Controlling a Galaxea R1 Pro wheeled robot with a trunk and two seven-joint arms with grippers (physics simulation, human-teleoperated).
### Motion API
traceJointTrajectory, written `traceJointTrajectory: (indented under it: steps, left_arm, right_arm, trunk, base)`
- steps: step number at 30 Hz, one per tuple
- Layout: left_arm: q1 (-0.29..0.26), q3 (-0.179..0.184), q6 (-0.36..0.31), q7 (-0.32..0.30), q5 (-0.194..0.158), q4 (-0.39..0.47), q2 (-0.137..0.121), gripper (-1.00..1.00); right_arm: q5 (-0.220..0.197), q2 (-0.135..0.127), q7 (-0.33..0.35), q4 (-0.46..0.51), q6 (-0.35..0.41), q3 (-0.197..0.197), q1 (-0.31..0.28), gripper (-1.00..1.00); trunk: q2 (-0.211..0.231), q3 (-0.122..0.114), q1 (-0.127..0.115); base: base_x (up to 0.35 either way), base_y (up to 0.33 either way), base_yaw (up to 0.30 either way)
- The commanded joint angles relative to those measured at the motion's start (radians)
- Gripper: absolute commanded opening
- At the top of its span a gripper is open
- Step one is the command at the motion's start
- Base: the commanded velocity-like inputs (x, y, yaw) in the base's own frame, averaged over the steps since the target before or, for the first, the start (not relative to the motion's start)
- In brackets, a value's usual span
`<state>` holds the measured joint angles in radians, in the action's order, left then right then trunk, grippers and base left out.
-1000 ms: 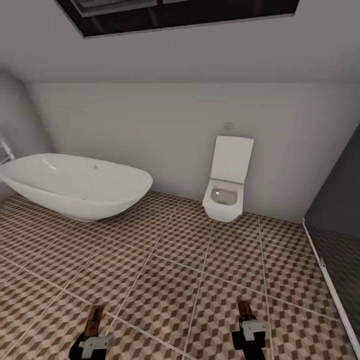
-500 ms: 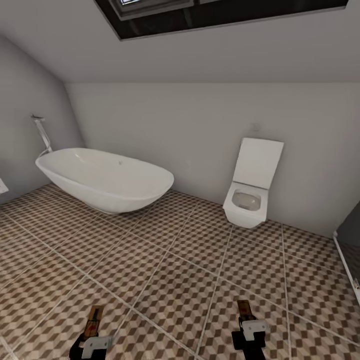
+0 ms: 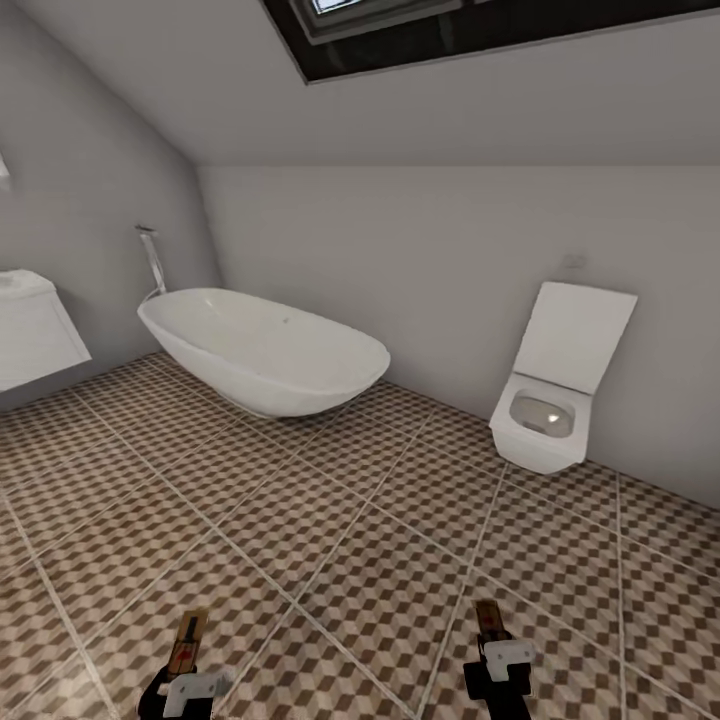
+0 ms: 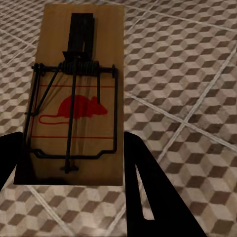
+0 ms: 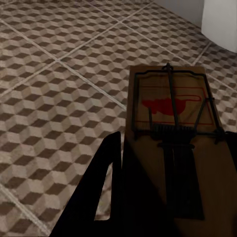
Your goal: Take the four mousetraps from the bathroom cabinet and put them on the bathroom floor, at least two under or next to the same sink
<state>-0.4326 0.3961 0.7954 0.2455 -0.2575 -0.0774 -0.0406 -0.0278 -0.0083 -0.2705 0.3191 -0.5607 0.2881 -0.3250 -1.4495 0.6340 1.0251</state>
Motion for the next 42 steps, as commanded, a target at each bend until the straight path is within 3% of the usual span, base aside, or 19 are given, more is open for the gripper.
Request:
traceJointTrajectory:
  steps: [1,42]
  left_arm:
    - [-0.002,0.009,0.004,0.002,-0.004,-0.004,0.001,-1.0]
    - [-0.002,0.009,-0.035,0.002,-0.003,-0.002,0.002,-1.0]
  right_arm:
    - [-0.004,-0.001,-0.006,0.0,-0.002,0.008,0.0,-1.0]
    - [-0.004,-0.001,-0.006,0.0,-0.002,0.008,-0.001,-1.0]
  trunk:
    - [0.0,0.001,0.0]
    - [0.0,0.001,0.0]
  base:
    - [0.0,0.0,0.288]
    - [0.0,0.0,0.288]
